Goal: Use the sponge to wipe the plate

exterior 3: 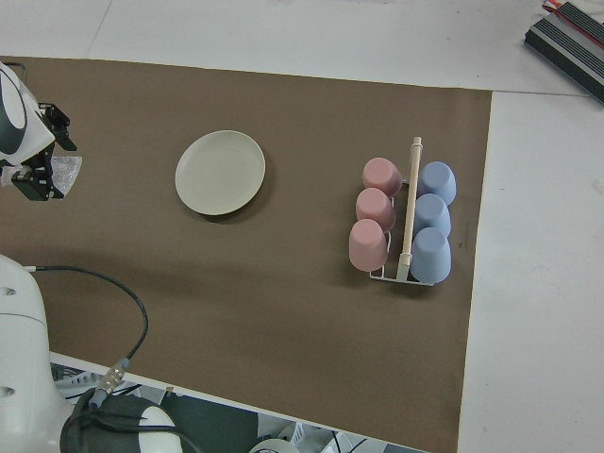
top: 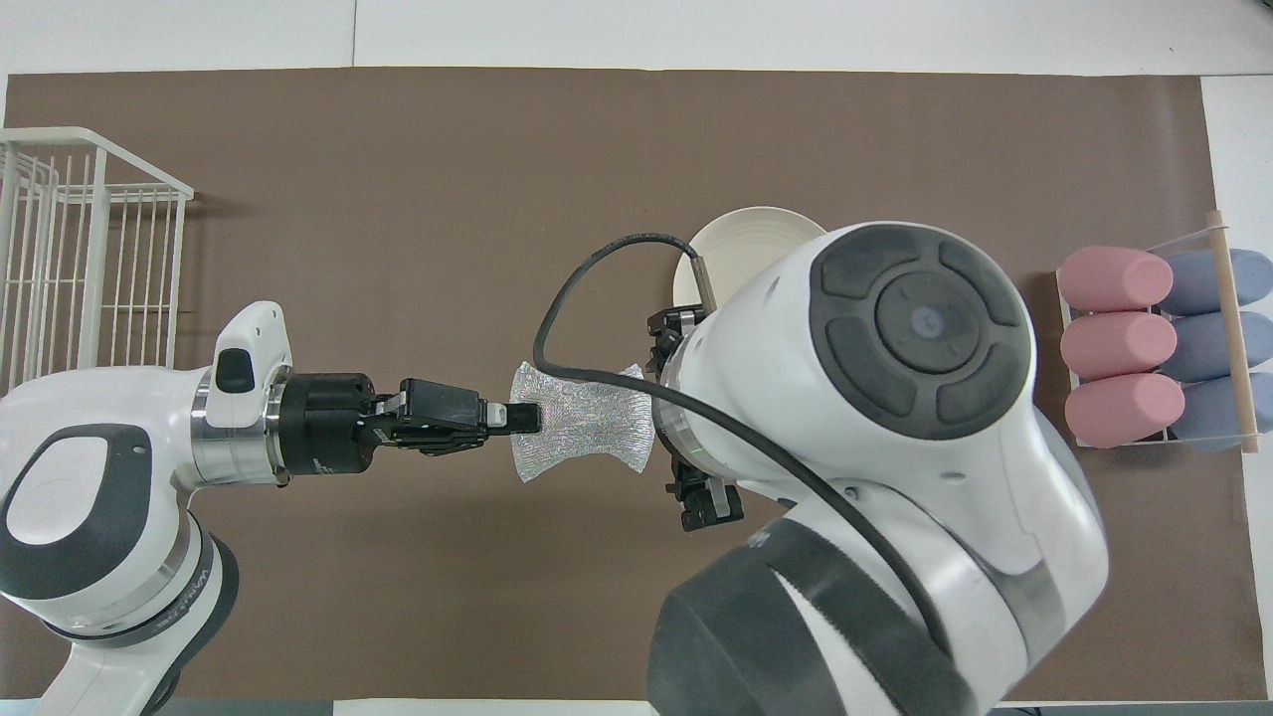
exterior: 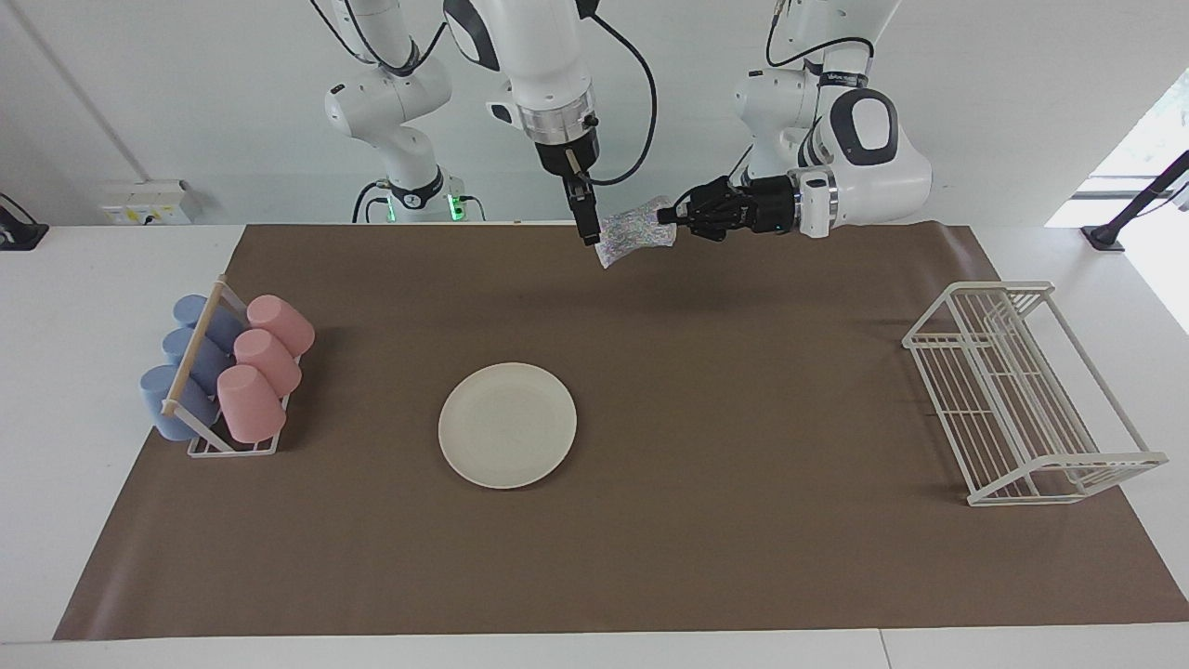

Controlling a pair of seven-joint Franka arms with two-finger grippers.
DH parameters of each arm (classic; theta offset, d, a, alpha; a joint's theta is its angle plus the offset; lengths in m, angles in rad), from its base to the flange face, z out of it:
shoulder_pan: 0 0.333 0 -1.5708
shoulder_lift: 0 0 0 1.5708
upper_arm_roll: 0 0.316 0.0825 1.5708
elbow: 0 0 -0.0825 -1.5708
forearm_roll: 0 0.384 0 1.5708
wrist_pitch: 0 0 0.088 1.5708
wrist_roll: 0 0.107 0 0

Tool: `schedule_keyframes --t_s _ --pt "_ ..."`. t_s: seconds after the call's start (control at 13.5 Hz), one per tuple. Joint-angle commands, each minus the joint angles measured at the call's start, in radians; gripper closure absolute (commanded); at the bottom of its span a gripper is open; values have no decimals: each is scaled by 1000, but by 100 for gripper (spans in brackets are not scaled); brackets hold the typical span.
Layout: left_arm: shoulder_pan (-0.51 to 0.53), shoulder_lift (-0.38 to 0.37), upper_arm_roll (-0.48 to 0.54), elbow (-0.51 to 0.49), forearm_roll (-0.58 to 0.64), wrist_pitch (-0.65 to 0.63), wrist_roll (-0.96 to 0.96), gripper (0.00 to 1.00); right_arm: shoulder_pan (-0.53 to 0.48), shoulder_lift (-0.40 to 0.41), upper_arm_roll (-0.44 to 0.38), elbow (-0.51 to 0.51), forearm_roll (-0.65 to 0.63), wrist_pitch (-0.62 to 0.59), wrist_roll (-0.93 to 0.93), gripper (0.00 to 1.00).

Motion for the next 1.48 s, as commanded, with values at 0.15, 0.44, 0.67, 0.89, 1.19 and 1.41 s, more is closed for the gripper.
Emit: schedule_keyframes --t_s 0.15,0.44,0.67,0.89,1.19,1.41 --pt "-11 -39 12 -39 -21 1 24 100 42 -66 0 -141 18 197 9 0" --pt "-11 -42 13 -42 -18 -1 32 100 44 -64 0 -168 18 285 7 0" --pt "-11 -42 13 -43 -15 -1 32 100 44 -72 5 -187 22 285 13 2" --pt "-8 -42 13 -43 -14 -8 32 100 44 -72 6 -185 83 288 10 56" --pt "1 -42 15 -43 -14 -19 30 100 44 -72 15 -184 90 291 4 100" --pt "0 -42 13 -43 -12 -17 29 100 44 -72 16 -184 88 293 -4 100"
